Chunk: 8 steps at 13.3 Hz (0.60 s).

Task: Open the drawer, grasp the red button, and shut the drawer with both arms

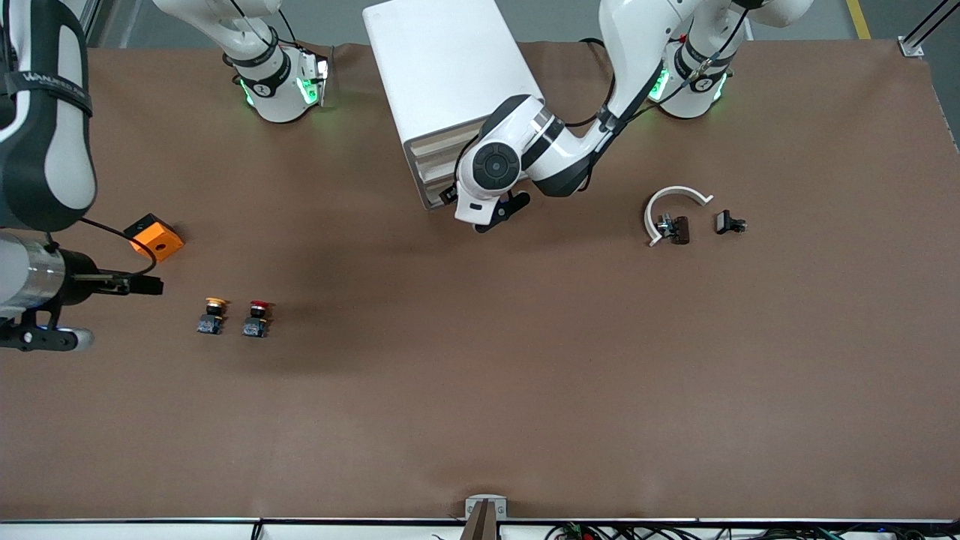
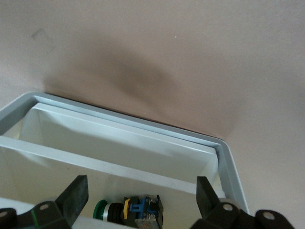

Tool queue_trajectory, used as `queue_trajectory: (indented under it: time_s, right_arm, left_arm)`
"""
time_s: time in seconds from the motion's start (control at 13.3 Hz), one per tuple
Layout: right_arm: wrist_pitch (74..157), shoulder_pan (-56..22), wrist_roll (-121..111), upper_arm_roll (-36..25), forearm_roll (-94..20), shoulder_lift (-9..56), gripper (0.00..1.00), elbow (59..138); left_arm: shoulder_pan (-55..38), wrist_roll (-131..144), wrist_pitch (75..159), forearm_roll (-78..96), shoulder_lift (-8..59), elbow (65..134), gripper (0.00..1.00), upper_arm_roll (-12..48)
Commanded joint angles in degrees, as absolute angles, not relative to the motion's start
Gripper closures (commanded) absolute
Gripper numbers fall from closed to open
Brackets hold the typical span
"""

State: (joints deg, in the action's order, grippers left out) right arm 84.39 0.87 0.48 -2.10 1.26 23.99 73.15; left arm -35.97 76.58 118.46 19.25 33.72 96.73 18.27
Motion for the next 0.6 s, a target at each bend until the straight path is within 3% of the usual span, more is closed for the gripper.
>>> queue_trajectory:
  time_s: [0.0, 0.52]
  right_arm:
    - [81.5, 3.2, -2.3, -1.3, 1.9, 21.5, 0.00, 72.0]
    - [76.4, 3.8, -2.1, -1.1, 1.5, 19.4, 0.00, 65.5]
  left_arm:
    - [-35.7, 78.6, 117.9, 20.7, 34.0, 96.1, 0.00, 19.3]
    - [-35.7, 78.6, 117.9, 23.6, 34.0, 96.0, 0.00, 19.3]
